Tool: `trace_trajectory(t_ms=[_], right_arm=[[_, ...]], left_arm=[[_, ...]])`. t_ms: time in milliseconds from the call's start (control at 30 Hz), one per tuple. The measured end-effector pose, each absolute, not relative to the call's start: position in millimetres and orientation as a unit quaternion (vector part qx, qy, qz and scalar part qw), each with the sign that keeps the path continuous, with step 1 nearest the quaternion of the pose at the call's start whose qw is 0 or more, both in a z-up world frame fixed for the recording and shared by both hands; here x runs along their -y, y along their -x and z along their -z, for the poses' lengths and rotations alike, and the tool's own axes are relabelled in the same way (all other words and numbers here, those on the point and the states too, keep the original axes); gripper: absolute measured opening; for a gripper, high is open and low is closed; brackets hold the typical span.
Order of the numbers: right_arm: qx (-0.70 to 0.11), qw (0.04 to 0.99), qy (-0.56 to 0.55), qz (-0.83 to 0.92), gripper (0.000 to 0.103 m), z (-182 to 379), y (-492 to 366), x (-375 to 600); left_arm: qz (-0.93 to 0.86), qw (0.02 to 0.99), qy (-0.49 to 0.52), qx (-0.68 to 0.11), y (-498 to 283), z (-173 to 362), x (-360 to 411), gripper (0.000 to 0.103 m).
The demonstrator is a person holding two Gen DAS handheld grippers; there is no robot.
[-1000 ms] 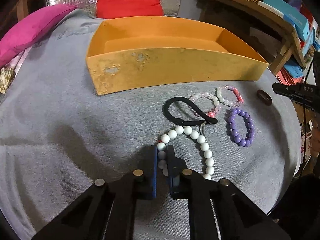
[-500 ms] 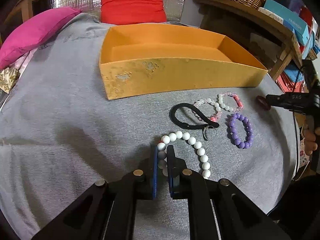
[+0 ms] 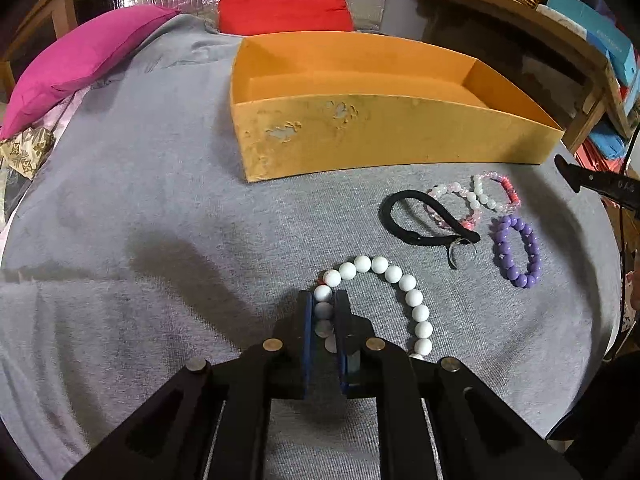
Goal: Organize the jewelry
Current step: 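Carry both bracelets into the orange box and open both tools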
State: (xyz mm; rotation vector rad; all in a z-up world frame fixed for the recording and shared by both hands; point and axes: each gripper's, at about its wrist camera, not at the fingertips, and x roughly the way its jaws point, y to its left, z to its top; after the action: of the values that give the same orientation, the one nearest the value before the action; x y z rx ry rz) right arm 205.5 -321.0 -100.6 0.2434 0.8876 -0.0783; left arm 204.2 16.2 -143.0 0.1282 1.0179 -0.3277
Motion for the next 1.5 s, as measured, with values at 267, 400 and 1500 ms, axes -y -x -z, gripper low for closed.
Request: trace_trajectory(t_ms=[267, 400, 1500], right_arm=[[-0.425, 0.894, -0.139, 0.010, 0.006, 99, -206, 303], [-0.413, 0.899, -0.146, -0.002, 0.006, 94, -198, 308], [-0.275, 0.946, -0.171, -0.028, 0.006, 40, -239, 286]], left_arm=[[0.161, 0.866, -0.058, -0.469, -201, 139, -18, 0.009], [0.166, 0.881, -0.049, -0.440, -194, 120, -19, 0.009], [0.203, 0.944, -0.011, -0.258, -236, -26, 37, 0.009]])
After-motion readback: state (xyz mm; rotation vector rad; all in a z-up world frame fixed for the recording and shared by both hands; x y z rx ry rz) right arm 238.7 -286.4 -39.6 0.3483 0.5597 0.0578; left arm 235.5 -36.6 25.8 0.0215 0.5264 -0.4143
